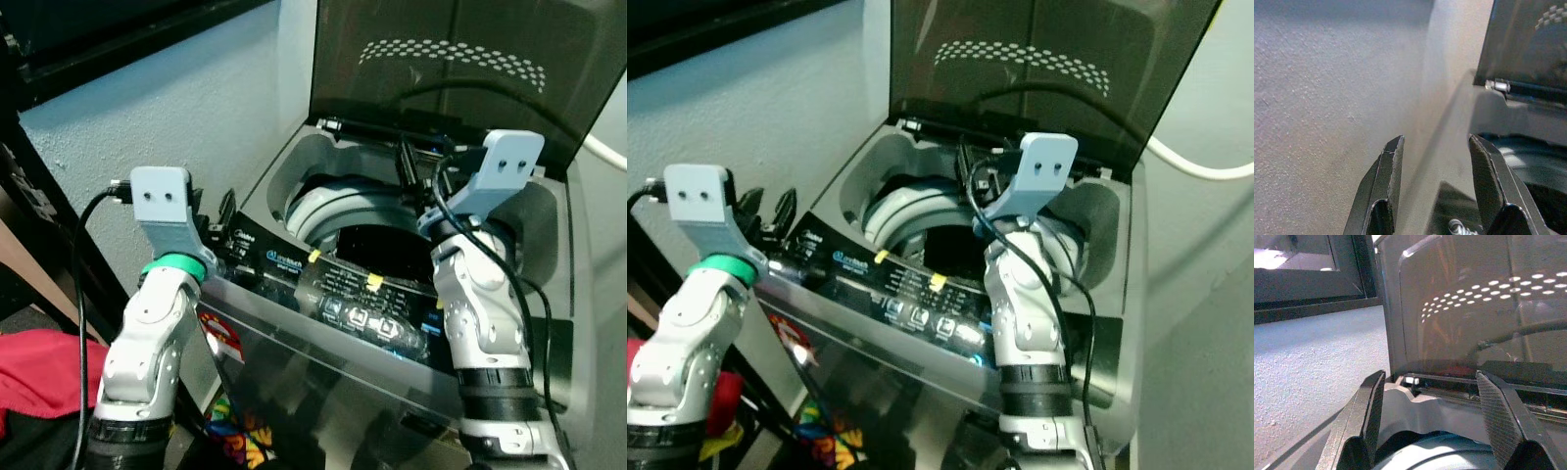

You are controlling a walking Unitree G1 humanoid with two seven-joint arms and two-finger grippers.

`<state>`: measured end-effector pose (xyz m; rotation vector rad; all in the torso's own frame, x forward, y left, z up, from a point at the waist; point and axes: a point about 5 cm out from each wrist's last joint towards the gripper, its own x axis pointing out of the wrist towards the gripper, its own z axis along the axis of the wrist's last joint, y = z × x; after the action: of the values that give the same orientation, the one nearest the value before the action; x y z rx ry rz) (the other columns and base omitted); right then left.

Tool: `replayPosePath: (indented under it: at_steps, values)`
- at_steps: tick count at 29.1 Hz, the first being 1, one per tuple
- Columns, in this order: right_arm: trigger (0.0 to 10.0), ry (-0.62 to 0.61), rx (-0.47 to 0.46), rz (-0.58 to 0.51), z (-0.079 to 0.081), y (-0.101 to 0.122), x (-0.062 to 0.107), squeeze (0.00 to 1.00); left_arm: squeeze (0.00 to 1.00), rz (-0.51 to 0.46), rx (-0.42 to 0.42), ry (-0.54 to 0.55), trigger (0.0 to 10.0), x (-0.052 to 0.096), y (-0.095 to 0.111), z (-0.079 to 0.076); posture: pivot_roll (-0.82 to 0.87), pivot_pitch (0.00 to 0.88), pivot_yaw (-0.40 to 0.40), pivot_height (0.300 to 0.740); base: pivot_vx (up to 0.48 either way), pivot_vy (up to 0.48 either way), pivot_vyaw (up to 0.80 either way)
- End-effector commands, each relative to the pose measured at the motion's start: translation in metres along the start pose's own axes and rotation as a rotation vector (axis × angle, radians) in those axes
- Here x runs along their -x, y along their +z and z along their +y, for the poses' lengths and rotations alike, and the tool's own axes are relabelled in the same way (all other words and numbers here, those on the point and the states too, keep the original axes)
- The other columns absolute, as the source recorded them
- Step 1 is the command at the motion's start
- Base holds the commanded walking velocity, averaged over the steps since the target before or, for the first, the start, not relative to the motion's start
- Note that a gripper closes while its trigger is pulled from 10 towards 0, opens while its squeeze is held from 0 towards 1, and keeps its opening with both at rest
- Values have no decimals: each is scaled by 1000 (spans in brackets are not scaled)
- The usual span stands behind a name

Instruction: Clothes washing

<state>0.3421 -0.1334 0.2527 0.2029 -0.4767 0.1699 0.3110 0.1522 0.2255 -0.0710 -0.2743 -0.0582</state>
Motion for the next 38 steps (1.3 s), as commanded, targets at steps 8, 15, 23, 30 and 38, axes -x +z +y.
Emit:
replayPosePath:
  at_steps: [8,15,23,30,38]
  values:
    - [10000,66,-93,-6,10,-8,9,0,0,-117,-267,-170,10000,13,14,-11,114,0,16,740,0,0,800]
    - [10000,99,-76,4,15,-12,11,0,0,-56,-251,-157,10000,15,3,-5,118,0,22,740,0,0,800]
    - [10000,78,-76,12,10,-13,12,0,0,-21,-210,-144,10000,13,0,-1,114,0,29,740,0,0,800]
    - [10000,72,-89,16,8,-15,13,0,0,-8,-227,-169,10000,13,-3,-3,119,0,32,740,0,0,800]
    - [10000,41,-70,22,4,-20,15,0,0,15,-216,-182,10000,14,-5,-4,119,0,32,740,0,0,794]
